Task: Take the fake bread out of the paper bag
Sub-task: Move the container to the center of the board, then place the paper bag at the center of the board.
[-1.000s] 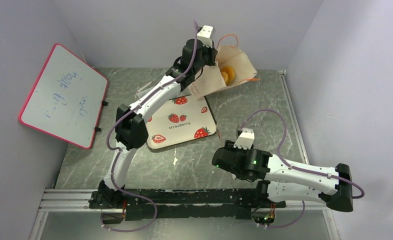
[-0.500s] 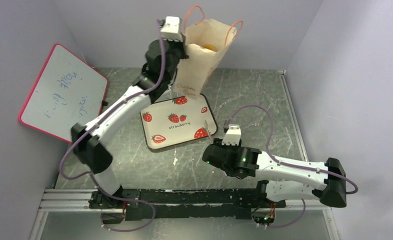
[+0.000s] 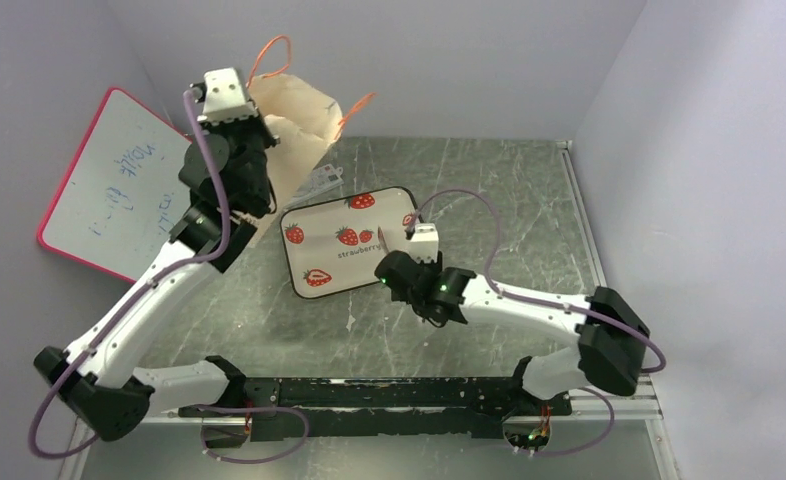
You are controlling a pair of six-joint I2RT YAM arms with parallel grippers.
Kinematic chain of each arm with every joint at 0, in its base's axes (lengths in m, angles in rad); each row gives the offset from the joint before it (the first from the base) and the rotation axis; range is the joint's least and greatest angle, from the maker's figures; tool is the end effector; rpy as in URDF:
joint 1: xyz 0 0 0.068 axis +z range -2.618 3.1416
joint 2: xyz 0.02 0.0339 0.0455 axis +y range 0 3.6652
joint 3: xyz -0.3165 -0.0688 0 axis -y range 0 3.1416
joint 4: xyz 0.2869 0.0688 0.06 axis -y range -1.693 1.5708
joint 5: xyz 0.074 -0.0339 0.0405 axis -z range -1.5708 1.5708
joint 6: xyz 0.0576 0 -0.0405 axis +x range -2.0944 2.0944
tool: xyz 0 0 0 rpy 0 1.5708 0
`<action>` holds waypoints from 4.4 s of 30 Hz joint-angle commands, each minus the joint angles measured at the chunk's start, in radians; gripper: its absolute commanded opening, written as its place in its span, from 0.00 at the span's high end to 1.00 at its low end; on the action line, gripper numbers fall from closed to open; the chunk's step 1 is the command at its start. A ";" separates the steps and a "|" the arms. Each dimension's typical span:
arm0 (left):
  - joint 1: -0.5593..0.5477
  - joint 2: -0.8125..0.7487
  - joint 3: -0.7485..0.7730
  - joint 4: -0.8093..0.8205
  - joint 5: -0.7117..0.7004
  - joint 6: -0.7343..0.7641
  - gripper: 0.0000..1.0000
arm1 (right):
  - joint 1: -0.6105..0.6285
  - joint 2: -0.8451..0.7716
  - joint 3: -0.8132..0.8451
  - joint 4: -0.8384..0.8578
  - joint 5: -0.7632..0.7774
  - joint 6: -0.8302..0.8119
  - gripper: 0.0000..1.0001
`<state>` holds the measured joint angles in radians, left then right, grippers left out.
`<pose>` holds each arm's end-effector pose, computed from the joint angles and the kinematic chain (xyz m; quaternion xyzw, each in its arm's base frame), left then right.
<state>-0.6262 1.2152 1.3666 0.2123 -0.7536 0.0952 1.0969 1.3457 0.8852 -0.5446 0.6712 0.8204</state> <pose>0.2603 -0.1397 0.5541 -0.0972 0.6007 0.0006 0.7935 0.1674 0.2478 0.2477 -0.0339 0.9107 0.0339 0.4102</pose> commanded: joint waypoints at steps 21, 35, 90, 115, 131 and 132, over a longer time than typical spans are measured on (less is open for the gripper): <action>0.016 -0.399 -0.303 -0.424 -0.210 -0.257 0.93 | -0.474 0.512 0.237 0.342 -0.265 -0.198 0.58; 0.016 -0.376 -0.326 -0.501 -0.191 -0.313 0.93 | -0.598 0.759 0.393 0.334 -0.218 -0.221 0.59; 0.080 -0.154 -0.471 0.049 0.415 0.459 0.93 | -0.797 0.261 0.361 0.198 -0.265 -0.291 0.59; -0.364 -0.239 -0.666 -0.179 0.273 0.130 0.93 | -0.507 0.042 0.385 -0.011 -0.181 -0.305 0.59; -0.405 -0.183 -0.745 -0.010 0.049 -0.118 0.93 | -0.204 -0.142 0.380 -0.347 -0.082 -0.174 0.61; -0.405 -0.182 -0.760 0.004 0.043 -0.141 0.93 | -0.178 -0.144 0.380 -0.368 -0.070 -0.156 0.61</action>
<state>-1.0294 1.0161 0.6582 0.1635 -0.5900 0.0746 0.8410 1.2285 1.2800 -0.8154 0.5610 0.5949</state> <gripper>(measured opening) 0.071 0.464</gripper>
